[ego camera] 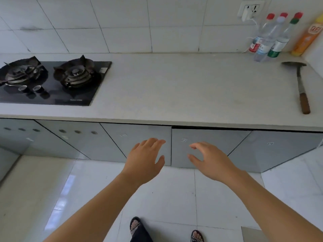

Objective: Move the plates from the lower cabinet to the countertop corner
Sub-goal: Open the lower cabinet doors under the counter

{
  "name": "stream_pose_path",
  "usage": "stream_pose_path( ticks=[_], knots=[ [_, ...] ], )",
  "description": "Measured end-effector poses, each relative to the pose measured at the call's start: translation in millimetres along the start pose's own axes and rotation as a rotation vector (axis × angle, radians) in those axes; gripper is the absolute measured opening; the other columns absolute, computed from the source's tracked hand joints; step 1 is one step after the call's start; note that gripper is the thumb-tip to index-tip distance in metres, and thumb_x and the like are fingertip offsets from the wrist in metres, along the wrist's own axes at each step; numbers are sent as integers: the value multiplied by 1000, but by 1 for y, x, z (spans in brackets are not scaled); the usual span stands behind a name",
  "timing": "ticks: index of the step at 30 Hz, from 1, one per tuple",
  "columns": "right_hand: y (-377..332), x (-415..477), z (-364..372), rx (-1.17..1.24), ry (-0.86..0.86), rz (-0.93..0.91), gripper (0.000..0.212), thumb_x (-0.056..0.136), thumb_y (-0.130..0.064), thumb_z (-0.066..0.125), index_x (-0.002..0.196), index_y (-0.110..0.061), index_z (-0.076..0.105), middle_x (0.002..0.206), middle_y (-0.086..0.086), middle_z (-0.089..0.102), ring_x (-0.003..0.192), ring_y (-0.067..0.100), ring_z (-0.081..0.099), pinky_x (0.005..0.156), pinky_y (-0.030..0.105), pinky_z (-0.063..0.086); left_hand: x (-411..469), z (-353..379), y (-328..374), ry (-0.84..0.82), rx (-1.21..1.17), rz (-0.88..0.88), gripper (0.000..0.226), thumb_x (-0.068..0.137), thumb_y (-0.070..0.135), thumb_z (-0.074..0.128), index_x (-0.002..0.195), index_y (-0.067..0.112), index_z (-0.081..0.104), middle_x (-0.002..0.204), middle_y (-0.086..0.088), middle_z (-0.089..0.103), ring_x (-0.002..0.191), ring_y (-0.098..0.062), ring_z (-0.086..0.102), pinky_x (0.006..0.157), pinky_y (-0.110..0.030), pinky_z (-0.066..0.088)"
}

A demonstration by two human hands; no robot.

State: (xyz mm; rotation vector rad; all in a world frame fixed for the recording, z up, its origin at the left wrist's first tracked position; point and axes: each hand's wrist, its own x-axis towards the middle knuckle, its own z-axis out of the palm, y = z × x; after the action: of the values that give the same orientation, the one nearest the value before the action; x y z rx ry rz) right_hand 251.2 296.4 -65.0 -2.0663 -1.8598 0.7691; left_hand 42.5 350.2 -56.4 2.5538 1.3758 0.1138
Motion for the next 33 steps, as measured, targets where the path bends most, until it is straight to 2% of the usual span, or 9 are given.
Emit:
stream_pose_path(
  ticks=[4, 6, 9, 16, 21, 24, 26, 29, 33],
  knots=[
    [-10, 26, 17, -2, 26, 73, 45, 94, -43, 44, 132, -20, 46, 136, -8, 47, 123, 12, 45, 98, 29, 40, 40, 13, -33, -94, -25, 110, 48, 93, 38, 39, 139, 29, 32, 141, 10, 40, 126, -12, 41, 105, -28, 30],
    [-13, 37, 28, 44, 76, 74, 42, 94, -42, 45, 130, -21, 48, 134, -9, 49, 122, 9, 45, 98, 25, 38, 56, 20, -49, -116, -30, 136, 48, 93, 39, 39, 139, 30, 31, 141, 11, 39, 126, -13, 41, 105, -28, 30],
    [-13, 55, 46, 115, 134, 75, 40, 94, -41, 45, 129, -22, 49, 132, -12, 49, 123, 5, 43, 97, 19, 36, 76, 36, -67, -129, -78, 104, 48, 93, 39, 38, 140, 31, 29, 143, 11, 38, 126, -13, 41, 105, -28, 30],
    [36, 107, 97, 139, 215, 72, 39, 93, -42, 46, 126, -21, 51, 130, -11, 49, 122, 6, 44, 100, 22, 37, 111, 96, -87, -107, -85, 108, 50, 93, 38, 40, 141, 31, 27, 143, 11, 37, 125, -11, 42, 101, -26, 35],
    [83, 148, 143, 132, 334, 11, 42, 91, -47, 46, 123, -21, 54, 127, -10, 53, 120, 5, 45, 96, 15, 33, 146, 162, -104, -26, -8, 168, 50, 91, 37, 44, 139, 28, 35, 144, 7, 39, 129, -16, 42, 104, -31, 35],
    [104, 171, 172, 154, 438, -58, 49, 87, -53, 39, 118, -21, 58, 123, -10, 55, 117, 4, 47, 96, 13, 33, 160, 198, -114, 118, 22, 266, 47, 85, 41, 43, 130, 26, 45, 134, 3, 52, 122, -19, 51, 96, -35, 44],
    [117, 183, 191, 136, 498, -120, 47, 87, -52, 41, 117, -21, 60, 121, -10, 56, 116, 4, 49, 95, 14, 35, 170, 219, -121, 198, 37, 312, 49, 83, 44, 39, 129, 27, 44, 132, 3, 53, 122, -19, 51, 97, -39, 47],
    [133, 198, 211, 85, 628, -209, 41, 88, -48, 46, 114, -21, 62, 120, -9, 57, 114, 4, 50, 95, 15, 38, 182, 246, -133, 321, 98, 384, 50, 83, 42, 40, 130, 26, 41, 136, 1, 50, 129, -22, 44, 100, -47, 45],
    [153, 214, 226, -23, 836, -321, 39, 88, -43, 49, 112, -17, 63, 119, -4, 59, 113, 7, 50, 96, 15, 36, 193, 272, -145, 511, 210, 469, 50, 82, 37, 45, 130, 22, 47, 143, -3, 43, 137, -24, 35, 107, -51, 34]
  ],
)
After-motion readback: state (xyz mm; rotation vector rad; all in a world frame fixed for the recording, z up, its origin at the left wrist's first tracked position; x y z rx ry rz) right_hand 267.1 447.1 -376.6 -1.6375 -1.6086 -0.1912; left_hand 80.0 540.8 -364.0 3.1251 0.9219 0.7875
